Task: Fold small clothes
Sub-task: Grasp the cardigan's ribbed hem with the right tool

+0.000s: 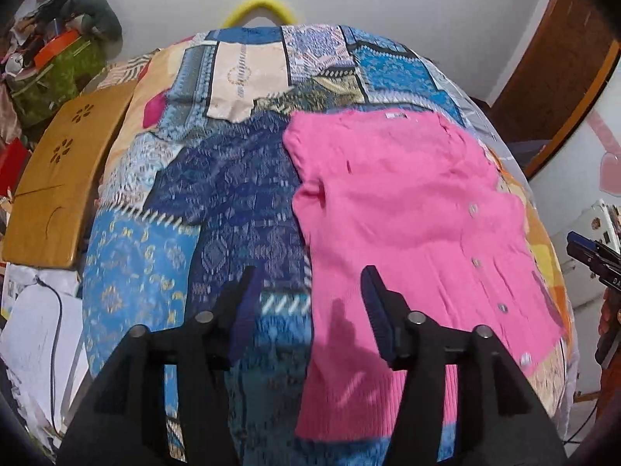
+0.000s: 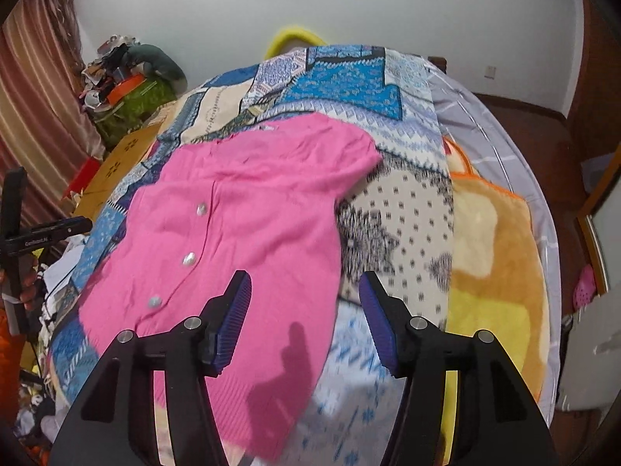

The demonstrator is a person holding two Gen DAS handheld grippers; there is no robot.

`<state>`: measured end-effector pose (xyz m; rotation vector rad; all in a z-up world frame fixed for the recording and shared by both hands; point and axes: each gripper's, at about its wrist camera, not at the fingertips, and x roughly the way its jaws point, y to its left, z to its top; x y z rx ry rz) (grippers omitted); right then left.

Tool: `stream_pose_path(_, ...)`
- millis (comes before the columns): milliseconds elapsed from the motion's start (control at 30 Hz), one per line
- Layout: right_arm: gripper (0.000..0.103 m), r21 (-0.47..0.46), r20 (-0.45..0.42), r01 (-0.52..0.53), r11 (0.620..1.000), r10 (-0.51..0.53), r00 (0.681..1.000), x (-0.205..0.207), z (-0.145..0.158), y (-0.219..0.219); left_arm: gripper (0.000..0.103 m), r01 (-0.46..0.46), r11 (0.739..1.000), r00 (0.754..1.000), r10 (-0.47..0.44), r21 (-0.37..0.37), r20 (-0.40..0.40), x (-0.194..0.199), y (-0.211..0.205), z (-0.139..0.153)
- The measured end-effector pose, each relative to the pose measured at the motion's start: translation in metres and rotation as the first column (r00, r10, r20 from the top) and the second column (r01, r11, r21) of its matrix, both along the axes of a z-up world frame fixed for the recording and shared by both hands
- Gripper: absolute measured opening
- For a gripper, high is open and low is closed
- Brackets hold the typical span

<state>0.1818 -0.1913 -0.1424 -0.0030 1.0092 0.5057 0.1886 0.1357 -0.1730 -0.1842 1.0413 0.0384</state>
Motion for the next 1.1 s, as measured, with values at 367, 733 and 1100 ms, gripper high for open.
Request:
stream_pose_path(367, 0.063, -0.009, -0.123, 0.002, 1.0, -0.004, 0.992, -0.044, -0.031, -0.002, 0.058, 0.015, 0.999, 0.993, -0.02, -0.048, -0.115, -0.038, -0.009, -0.042)
stream_pose_path(733, 0.017, 0.072, -0.109, -0.056, 0.996, 0.064, 0.992, -0.071, -0.04, 0.014, 0.041, 0.012, 0.994, 0.994, -0.024, -0.105, -0.109, -0.049, -0.018, -0.049)
stream_pose_path(1100, 0.008, 0.082, 0.033, -0.064, 0.995, 0.061, 0.998, -0.071, -0.005, 0.018, 0.006, 0.063, 0.991, 0.998, -0.06, -0.118, 0.023, -0.057, -0.038, -0.002)
